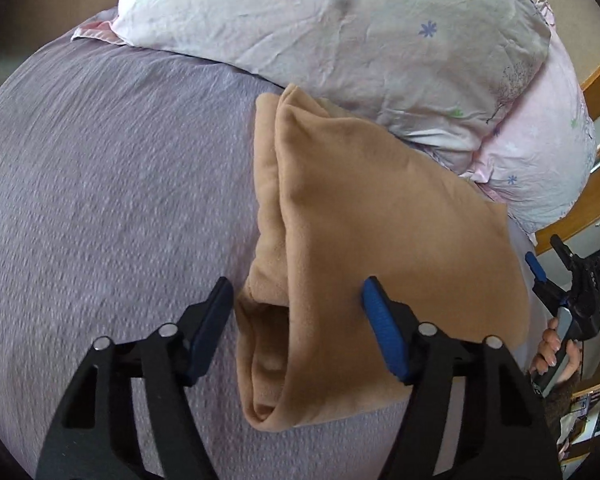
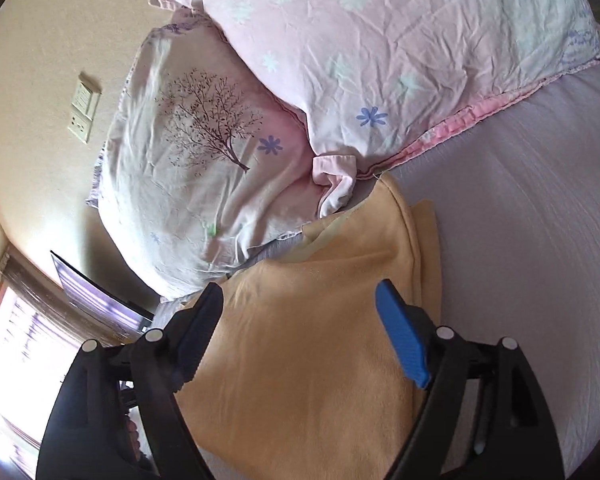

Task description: Fold small clothes

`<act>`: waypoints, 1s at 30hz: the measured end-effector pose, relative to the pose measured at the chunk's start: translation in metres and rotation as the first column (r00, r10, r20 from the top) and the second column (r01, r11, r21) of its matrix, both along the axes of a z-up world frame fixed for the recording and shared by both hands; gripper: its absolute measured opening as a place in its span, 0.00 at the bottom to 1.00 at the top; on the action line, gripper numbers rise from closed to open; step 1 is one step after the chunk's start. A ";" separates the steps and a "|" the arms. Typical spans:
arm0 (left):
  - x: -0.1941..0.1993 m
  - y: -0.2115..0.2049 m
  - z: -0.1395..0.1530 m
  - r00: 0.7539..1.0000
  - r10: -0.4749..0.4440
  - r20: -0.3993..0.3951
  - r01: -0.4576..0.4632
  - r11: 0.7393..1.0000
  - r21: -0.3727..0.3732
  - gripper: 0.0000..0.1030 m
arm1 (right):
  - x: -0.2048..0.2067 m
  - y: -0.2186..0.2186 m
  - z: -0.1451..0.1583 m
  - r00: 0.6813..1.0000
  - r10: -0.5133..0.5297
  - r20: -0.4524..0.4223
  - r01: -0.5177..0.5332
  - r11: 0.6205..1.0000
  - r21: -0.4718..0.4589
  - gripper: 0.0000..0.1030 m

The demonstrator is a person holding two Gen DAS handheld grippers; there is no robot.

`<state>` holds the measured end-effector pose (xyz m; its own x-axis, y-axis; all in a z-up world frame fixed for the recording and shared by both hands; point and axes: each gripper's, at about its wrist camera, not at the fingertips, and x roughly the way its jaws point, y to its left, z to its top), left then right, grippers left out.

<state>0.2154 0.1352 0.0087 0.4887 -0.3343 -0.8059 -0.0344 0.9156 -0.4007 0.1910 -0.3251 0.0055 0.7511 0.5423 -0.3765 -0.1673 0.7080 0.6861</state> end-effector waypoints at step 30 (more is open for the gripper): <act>0.003 -0.247 0.096 0.794 -0.536 0.287 0.599 0.772 -0.214 0.63 | -0.040 -0.065 0.012 0.999 0.019 0.044 -0.022 0.996 0.082 0.72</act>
